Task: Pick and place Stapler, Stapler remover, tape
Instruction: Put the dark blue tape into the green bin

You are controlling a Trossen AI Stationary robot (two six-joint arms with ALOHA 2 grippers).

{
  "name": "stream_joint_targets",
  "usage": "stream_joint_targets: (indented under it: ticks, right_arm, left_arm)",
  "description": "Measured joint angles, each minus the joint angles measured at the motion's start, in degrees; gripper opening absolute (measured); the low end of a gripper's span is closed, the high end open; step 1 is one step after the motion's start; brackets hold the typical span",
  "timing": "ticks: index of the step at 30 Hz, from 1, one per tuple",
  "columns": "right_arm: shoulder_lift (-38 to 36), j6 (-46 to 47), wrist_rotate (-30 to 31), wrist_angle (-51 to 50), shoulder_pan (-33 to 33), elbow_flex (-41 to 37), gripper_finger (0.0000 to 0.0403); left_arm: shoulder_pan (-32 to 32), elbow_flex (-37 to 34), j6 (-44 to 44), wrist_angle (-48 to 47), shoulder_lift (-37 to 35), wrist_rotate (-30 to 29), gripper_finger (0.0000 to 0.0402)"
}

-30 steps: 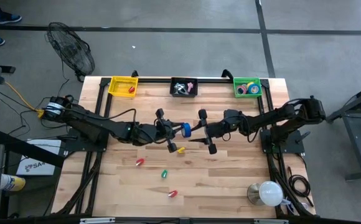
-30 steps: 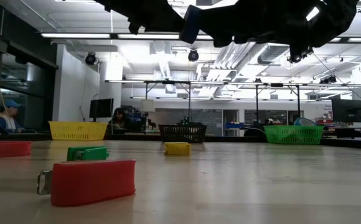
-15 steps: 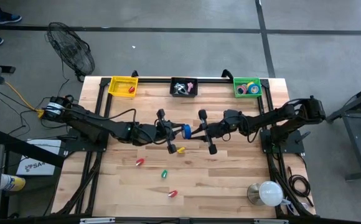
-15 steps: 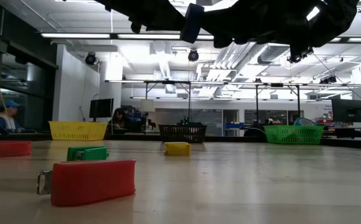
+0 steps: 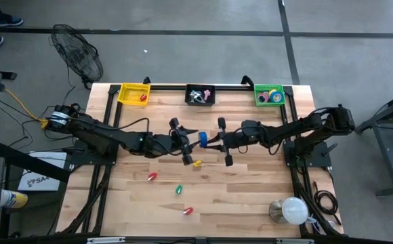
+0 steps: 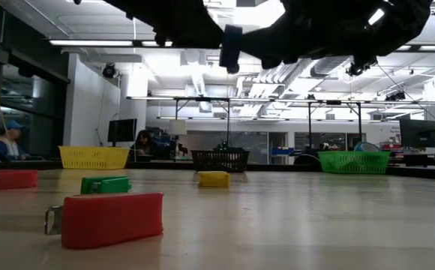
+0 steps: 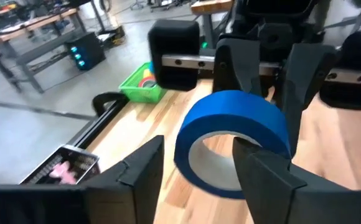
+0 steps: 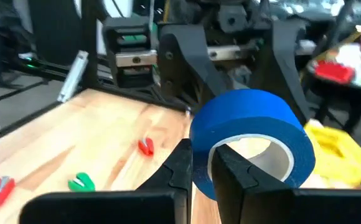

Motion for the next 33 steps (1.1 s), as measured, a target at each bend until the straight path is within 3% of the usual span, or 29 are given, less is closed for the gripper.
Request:
stream_joint_targets:
  ticks: [11, 18, 24, 28, 33]
  right_arm:
    - [-4.60, 1.46, 15.27, -15.85, -4.79, 0.00, 0.0028]
    - [-6.14, 4.37, 33.76, -30.41, -11.67, 0.00, 0.0030]
    - [-6.10, 11.72, 45.01, -38.74, -19.36, 0.00, 0.0028]
    - [-5.95, 16.76, 49.48, -39.86, -24.26, 0.00, 0.0028]
    - [-5.93, 21.31, 50.64, -37.78, -29.80, 0.00, 0.0028]
  left_arm:
    - [-0.11, 0.00, -2.65, -5.87, -0.01, -10.51, 0.0218]
    - [-0.11, 0.00, -3.72, -7.13, -0.01, -18.94, 0.0218]
    - [-0.09, 0.00, -6.56, -10.83, -0.03, -20.70, 0.0218]
    - [-0.09, 0.01, -7.05, -12.75, -0.03, -22.28, 0.0218]
    - [-0.09, 0.01, -7.07, -13.21, -0.03, -22.54, 0.0218]
